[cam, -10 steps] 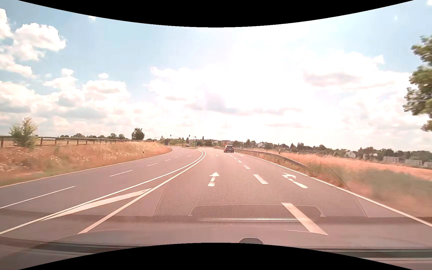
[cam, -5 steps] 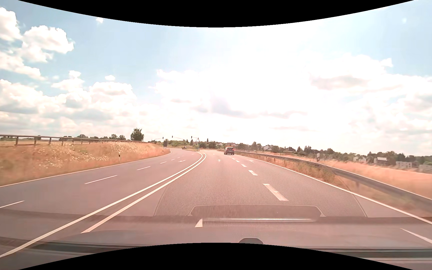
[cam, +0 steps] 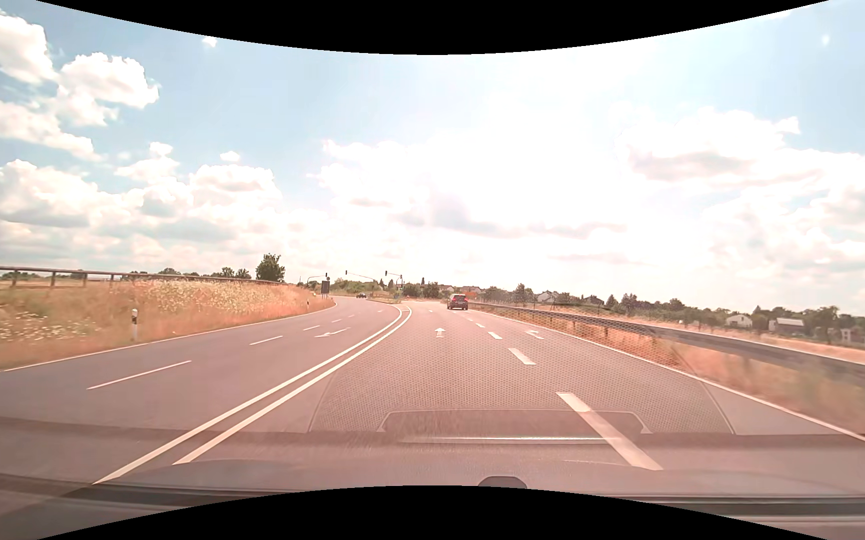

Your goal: Follow the waypoints while adhering to traffic rules and regulations

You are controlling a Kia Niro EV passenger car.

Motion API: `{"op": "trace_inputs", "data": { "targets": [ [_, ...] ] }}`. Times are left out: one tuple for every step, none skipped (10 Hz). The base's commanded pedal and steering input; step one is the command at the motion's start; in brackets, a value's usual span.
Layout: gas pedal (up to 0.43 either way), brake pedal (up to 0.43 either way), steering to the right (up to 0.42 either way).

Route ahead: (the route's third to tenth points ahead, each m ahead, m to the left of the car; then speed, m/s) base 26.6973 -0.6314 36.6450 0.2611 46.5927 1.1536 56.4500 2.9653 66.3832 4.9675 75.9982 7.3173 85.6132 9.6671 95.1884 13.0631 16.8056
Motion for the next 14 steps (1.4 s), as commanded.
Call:
{"op": "trace_inputs", "data": {
  "targets": [
    [0.079, 0.000, -0.013],
    [0.079, 0.000, -0.013],
    [0.079, 0.000, -0.013],
    [0.079, 0.000, -0.013],
    [0.079, 0.000, -0.012],
    [0.079, 0.000, -0.013],
    [0.087, 0.000, -0.013],
    [0.087, 0.000, -0.016],
    [0.087, 0.000, -0.017],
    [0.087, 0.000, -0.017],
    [0.087, 0.000, -0.017],
    [0.087, 0.000, -0.018],
    [0.087, 0.000, -0.018],
    [0.087, 0.000, -0.018]
  ]
}}
